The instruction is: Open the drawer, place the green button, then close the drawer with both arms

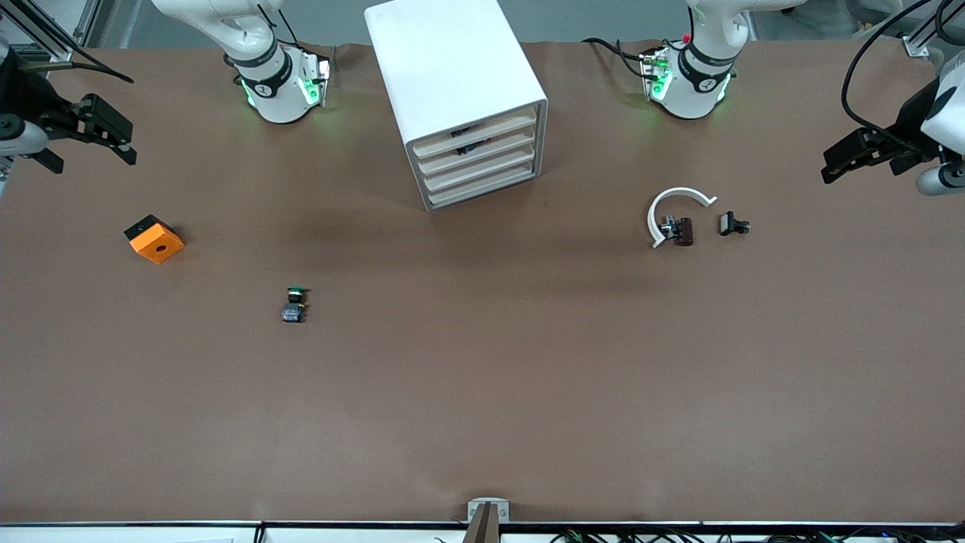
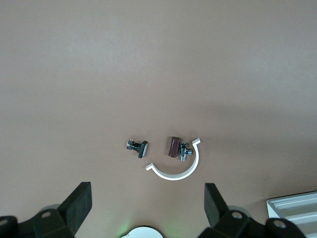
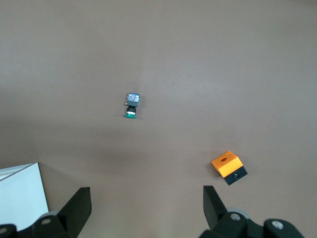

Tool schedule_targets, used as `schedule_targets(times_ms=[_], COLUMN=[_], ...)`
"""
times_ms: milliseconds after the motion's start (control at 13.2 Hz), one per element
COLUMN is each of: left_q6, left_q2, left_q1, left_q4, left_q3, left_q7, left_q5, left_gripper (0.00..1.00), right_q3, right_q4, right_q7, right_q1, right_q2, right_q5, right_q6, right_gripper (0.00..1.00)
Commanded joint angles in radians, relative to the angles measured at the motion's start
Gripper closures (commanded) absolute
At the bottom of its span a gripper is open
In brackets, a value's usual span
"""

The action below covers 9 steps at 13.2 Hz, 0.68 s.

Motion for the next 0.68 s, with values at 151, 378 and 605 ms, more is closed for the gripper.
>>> schedule_targets(times_ms=[151, 378, 605], left_q6=[-0.013, -0.004, 0.049], left_q2=[0.093, 0.156, 0.207], left_q1=[0.026, 0.037, 0.039], left_q4=[0.079, 0.098, 0.098], left_q3=[-0.001, 0.008, 0.010], left_q7=[-0.001, -0.028, -0.087], left_q5=[0.000, 0.005, 0.009], left_gripper=[0.00, 0.00, 0.00], right_q3=[0.001, 0.001, 0.001], right_q4=[0.020, 0.020, 0.020], right_q7=[0.013, 0.013, 0.013], right_q1=[0.061, 0.099, 0.099], right_q2=[0.055, 0.126, 0.251], right_q5=[-0.017, -0.007, -0.006], right_q6=[0.001, 0.032, 0.050], right_gripper=[0.00, 0.00, 0.00])
